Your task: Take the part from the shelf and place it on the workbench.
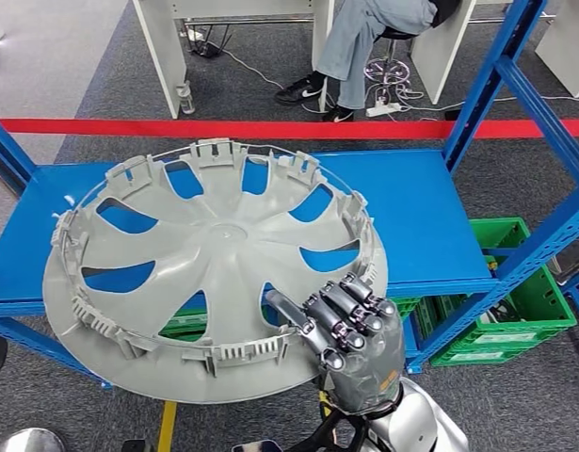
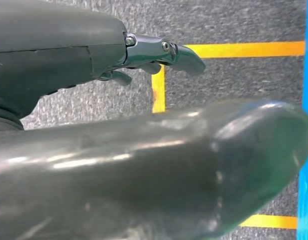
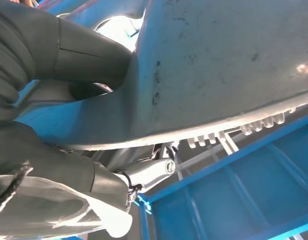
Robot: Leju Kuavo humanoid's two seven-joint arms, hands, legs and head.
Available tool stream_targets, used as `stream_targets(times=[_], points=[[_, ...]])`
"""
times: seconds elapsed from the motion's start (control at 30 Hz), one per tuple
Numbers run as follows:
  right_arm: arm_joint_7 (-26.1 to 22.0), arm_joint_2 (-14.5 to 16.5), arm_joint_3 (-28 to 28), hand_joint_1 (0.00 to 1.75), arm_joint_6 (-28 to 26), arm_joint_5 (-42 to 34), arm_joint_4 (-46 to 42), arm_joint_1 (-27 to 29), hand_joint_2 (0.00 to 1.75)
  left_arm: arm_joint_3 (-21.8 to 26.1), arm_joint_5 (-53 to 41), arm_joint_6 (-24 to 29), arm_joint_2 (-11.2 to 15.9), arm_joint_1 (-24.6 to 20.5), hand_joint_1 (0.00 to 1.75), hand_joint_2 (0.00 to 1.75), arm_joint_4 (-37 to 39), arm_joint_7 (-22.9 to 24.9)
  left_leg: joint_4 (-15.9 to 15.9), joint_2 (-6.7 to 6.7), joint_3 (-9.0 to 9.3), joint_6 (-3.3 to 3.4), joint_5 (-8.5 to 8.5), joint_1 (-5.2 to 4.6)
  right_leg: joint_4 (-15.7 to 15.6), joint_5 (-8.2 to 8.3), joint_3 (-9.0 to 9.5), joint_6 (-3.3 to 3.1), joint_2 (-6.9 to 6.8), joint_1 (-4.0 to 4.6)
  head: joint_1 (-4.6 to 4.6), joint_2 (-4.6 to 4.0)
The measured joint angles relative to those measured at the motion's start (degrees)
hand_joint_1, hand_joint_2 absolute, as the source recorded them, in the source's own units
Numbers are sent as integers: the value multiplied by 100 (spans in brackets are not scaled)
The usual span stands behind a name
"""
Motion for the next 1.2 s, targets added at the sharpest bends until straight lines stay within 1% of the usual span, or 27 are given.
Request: stream_targets(times=[0.07,0.1,0.13,0.2,0.23,0.27,0.3,0.33,0.37,0.4,0.47,0.53,0.57,0.6,0.63,0.7,0.73,0.77,0.8,0.87,0.93,0.97,1.03,1.07,1.1,1.13,1.2], points=[[-7,17,1,175,0,-19,0,-3,175,-2,8,-27,3,-6,0,0,9,28,-102,3,20,60,88,29,30,-70,-39,44,50,1,3,0],[-7,24,1,175,0,-21,0,-6,175,-3,8,-34,1,-14,0,0,11,41,-157,4,23,91,132,48,151,-184,-102,62,100,2,8,0],[-6,25,1,175,0,-22,1,-6,175,-4,7,-33,0,-21,0,0,11,50,-191,5,18,108,162,66,419,-367,-226,79,158,-5,11,0],[-4,25,0,175,0,-34,5,3,175,-13,-4,-24,2,-25,0,0,15,64,-192,1,-23,121,182,68,1186,-722,-543,122,222,-23,13,0],[-4,24,0,175,0,-59,12,11,175,-22,-10,-20,2,-22,0,0,17,75,-181,0,-42,117,188,72,1478,-798,-660,147,230,-38,10,0],[-4,24,0,175,0,-97,19,16,175,-35,-14,-20,1,-19,0,0,20,89,-165,0,-58,108,193,79,1554,-755,-681,172,229,-54,11,0],[-5,24,0,175,0,-144,26,18,175,-49,-13,-23,1,-19,0,0,22,101,-140,-2,-75,90,192,94,1384,-598,-584,196,223,-75,11,0],[-6,24,0,175,0,-188,31,17,175,-64,-12,-26,1,-21,0,0,22,112,-104,-3,-90,64,182,112,1043,-392,-404,221,207,-100,11,0],[-9,25,0,175,0,-225,34,14,175,-75,-10,-29,10,-25,0,0,23,119,-62,-5,-114,24,169,123,686,-260,-194,245,181,-107,18,0],[-14,25,1,175,0,-253,36,13,175,-84,-8,-31,18,-28,0,0,23,122,-11,-6,-142,-22,155,123,399,-167,-29,241,163,-106,24,1],[-30,27,1,175,0,-300,39,20,175,-94,-2,-31,37,-29,0,0,25,127,76,-8,-197,-108,156,105,200,-196,80,185,158,-87,30,1],[-55,29,-3,175,0,-335,42,33,175,-99,9,-31,42,-27,0,0,27,130,123,-20,-236,-171,163,110,197,-190,21,74,191,-93,26,0],[-72,33,-8,175,0,-347,43,37,175,-101,14,-31,46,-26,0,0,27,132,167,-74,-268,-201,97,120,200,-173,-14,13,205,-95,23,0],[-89,40,-13,175,0,-356,44,38,175,-102,18,-31,51,-23,0,0,28,135,297,-153,-322,-224,-50,128,198,-142,-52,-48,212,-98,19,0],[-105,51,-16,175,0,-363,44,39,175,-103,21,-31,55,-19,0,0,29,139,552,-245,-413,-240,-275,133,194,-108,-96,-107,218,-96,10,0],[-132,69,-18,175,0,-372,45,50,175,-108,23,-31,57,-10,0,0,31,150,1296,-359,-643,-242,-752,131,196,-44,-188,-186,233,-62,-2,0],[-139,73,-19,175,0,-376,46,61,175,-111,23,-31,58,-8,0,0,32,154,1589,-372,-710,-232,-881,129,198,-13,-230,-209,242,-40,-5,0],[-144,74,-20,175,0,-380,47,73,175,-116,23,-31,60,-7,0,0,33,156,1696,-375,-693,-213,-893,125,199,16,-266,-220,252,-20,-5,0],[-145,74,-21,175,0,-382,47,81,175,-122,24,-31,63,-8,0,0,33,156,1577,-378,-573,-186,-795,121,201,45,-297,-223,267,-4,-4,0],[-149,81,-23,175,0,-384,46,86,175,-131,25,-31,74,-9,0,0,33,157,855,-414,-122,-100,-470,100,201,101,-344,-210,301,17,-4,0],[-152,97,-27,175,0,-384,46,84,175,-137,25,-31,85,-15,0,0,37,158,199,-474,235,-32,-299,68,199,172,-390,-160,325,28,-2,0],[-152,105,-28,175,0,-385,46,84,175,-139,25,-31,90,-17,0,0,38,158,58,-495,294,-17,-287,51,193,215,-414,-120,330,22,-1,0],[-160,116,-31,175,0,-404,46,88,175,-144,29,-31,88,-19,0,0,40,158,-4,-490,270,-6,-232,36,172,298,-452,-28,338,7,-2,0],[-173,117,-34,175,0,-425,46,89,175,-145,33,-33,84,-21,0,0,41,158,-30,-470,239,11,-179,43,187,274,-480,6,331,2,1,0],[-191,119,-37,175,0,-452,46,86,175,-145,40,-40,84,-24,0,0,42,157,-55,-448,194,39,-117,52,271,154,-535,34,319,3,11,0],[-212,120,-39,175,0,-480,49,79,175,-145,51,-51,87,-26,0,0,42,157,-77,-424,135,67,-51,62,465,-59,-617,52,307,3,23,0],[-252,126,-42,175,0,-520,65,64,175,-146,80,-81,106,-27,0,0,42,156,-65,-390,-13,104,56,53,1121,-586,-817,80,289,0,42,0]])
